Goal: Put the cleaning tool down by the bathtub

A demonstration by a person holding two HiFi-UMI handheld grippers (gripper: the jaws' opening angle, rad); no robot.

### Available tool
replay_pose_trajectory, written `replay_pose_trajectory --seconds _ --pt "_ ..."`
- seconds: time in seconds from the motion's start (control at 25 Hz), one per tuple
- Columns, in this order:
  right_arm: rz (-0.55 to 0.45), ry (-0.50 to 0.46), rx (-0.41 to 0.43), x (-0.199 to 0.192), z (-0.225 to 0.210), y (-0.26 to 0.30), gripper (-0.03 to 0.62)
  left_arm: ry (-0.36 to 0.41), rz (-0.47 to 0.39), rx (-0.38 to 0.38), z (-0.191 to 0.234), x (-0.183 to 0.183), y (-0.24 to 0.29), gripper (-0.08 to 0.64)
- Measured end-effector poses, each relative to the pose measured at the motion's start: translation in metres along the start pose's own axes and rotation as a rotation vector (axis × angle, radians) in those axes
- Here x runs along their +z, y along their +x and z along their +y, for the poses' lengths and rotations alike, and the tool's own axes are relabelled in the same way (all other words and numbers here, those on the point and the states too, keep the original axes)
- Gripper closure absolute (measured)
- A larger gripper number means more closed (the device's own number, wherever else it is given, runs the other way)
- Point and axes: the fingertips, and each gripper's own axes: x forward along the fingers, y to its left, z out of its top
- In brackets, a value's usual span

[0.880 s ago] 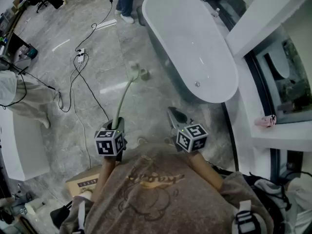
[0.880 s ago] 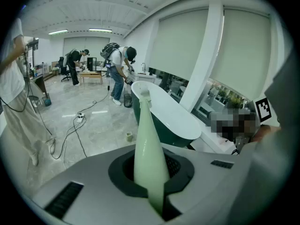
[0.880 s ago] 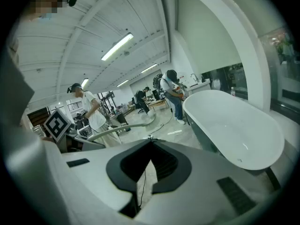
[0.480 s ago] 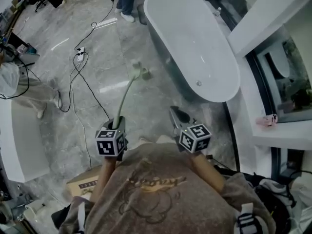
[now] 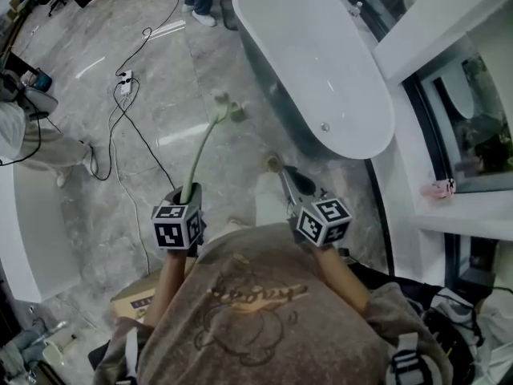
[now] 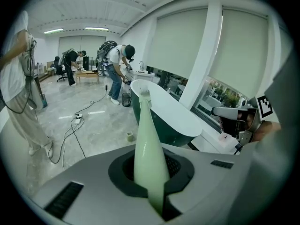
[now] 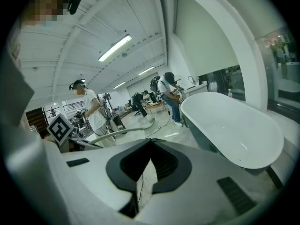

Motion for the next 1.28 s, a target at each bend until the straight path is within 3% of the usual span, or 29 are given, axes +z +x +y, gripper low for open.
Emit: replay_pose_trajectory --seconds 0.64,1.28 --pt "0.007 -0.083 0.073 0.062 -0.032 0.117 0.592 -0.028 -0.078 0.027 0.025 0.101 0.068 0.546" --pt "0.047 -0.108 0.156 0.164 -0.113 0.238 0.592 -0.07 -0.053 0.059 0.044 0.232 0.172 0.546"
